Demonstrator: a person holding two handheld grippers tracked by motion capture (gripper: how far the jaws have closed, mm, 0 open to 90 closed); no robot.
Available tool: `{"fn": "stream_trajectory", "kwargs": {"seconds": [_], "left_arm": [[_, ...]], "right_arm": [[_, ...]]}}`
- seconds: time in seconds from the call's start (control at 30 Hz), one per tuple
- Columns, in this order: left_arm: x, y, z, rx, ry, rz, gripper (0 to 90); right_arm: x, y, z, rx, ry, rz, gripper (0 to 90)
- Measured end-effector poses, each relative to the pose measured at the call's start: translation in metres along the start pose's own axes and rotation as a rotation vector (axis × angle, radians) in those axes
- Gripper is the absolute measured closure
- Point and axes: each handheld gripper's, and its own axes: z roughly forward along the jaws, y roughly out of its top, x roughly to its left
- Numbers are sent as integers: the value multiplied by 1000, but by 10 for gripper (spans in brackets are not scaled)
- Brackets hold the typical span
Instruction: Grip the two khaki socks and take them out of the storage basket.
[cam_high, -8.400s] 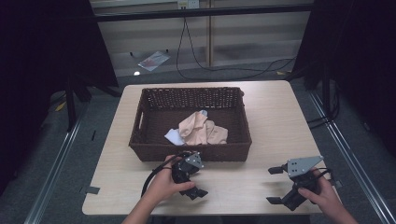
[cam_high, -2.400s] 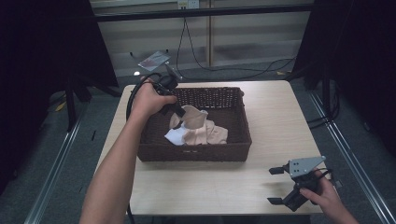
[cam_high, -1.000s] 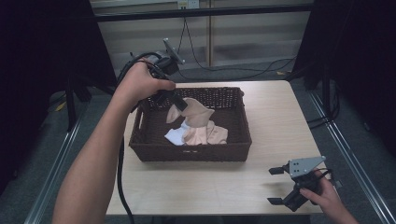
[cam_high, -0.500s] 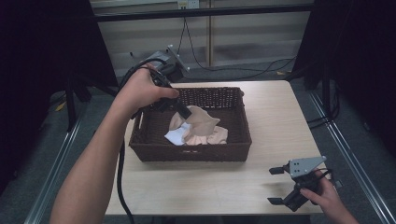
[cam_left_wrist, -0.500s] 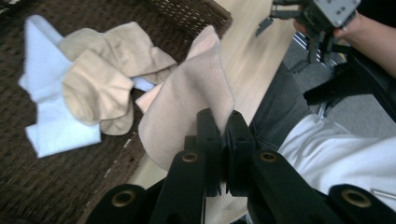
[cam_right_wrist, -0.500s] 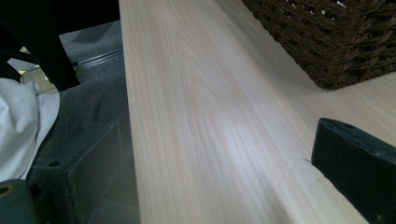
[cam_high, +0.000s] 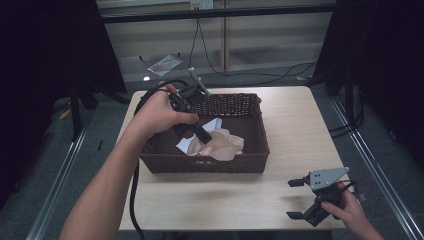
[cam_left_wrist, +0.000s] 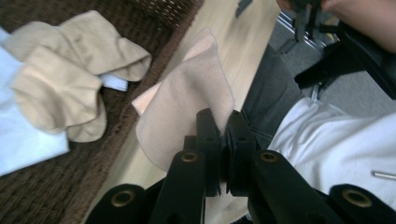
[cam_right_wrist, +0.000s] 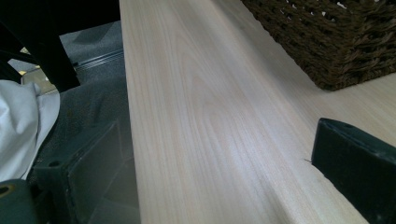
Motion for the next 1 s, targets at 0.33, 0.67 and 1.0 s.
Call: {"fn": "stream_trajectory", "kwargs": {"seconds": [0.33, 0.67, 1.0], "left_arm": [[-1, -2, 27, 21, -23, 27, 863], [6, -5, 59, 26, -20, 49, 848], [15, -7, 89, 40, -43, 50, 828]], "right_arm": [[0, 0, -1, 0, 3, 3, 13], [0, 0, -1, 0, 4, -1, 13], [0, 0, 0, 1, 4, 0, 13]]}}
